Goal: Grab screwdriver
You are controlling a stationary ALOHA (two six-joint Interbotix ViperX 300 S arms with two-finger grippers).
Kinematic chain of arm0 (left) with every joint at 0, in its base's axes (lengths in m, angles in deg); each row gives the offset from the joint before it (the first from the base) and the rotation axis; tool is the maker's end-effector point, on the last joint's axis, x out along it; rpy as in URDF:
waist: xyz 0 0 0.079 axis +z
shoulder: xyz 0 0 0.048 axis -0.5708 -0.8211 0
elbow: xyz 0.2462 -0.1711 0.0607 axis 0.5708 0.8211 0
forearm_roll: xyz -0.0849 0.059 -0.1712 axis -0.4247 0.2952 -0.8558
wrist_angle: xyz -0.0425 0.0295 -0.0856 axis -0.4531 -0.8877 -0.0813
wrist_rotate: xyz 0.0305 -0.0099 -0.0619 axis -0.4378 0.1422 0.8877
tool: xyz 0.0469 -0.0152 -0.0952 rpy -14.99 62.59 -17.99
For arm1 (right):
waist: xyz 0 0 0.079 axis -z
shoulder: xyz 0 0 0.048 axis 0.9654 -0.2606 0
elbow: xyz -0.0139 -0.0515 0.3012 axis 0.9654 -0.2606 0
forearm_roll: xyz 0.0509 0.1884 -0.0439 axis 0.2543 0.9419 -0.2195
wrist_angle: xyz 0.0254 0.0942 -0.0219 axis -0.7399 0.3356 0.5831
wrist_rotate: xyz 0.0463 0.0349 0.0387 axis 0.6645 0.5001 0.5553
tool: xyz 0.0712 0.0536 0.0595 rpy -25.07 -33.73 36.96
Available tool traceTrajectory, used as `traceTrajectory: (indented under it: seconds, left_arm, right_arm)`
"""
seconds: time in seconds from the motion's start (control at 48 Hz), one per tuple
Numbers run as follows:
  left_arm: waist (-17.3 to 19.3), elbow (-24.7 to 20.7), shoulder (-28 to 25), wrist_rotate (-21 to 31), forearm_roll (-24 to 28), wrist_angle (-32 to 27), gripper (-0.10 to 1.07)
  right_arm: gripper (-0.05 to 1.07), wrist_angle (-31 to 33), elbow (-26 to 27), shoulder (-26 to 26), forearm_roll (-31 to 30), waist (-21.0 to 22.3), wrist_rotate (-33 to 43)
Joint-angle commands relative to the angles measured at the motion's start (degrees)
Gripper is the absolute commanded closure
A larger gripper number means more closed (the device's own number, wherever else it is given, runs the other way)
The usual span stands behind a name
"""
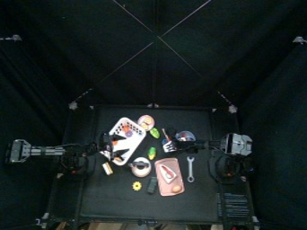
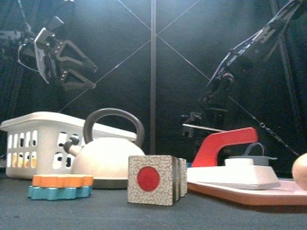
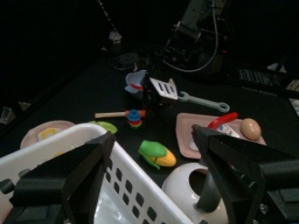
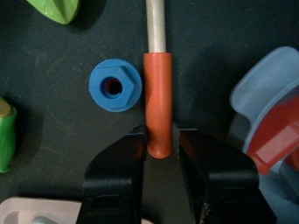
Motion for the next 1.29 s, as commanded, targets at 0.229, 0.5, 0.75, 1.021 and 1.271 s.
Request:
traceTrajectory:
  seconds: [0.229, 0.5, 0.75, 1.021, 1.271]
  left_arm:
    - [-0.18, -1.05, 0.00, -0.09, 0.09, 0.18, -0.06]
    - [-0.26, -1.05, 0.00, 0.00, 0.09, 0.18, -0.06]
    - [-0.26, -1.05, 0.09, -0.09, 0.09, 0.18, -0.06]
    - [-0.18, -1.05, 0.00, -0.09, 0.09, 0.26, -0.06]
    - [-0.18, -1.14, 0.09, -0.09, 0.09, 0.18, -0.06]
  right_arm:
    - [0.43, 1.05, 1.41, 1.41, -0.62, 1.41, 0.09]
    - [0.43, 1.05, 1.58, 2.81, -1.14, 1.41, 0.09]
    - [0.43, 2.90, 1.67, 4.22, -1.85, 1.41, 0.09]
    - [0.43, 3.16, 1.67, 4.75, -2.02, 1.41, 0.09]
    - [0.43, 3.25, 2.55, 5.01, -2.55, 1.41, 0.09]
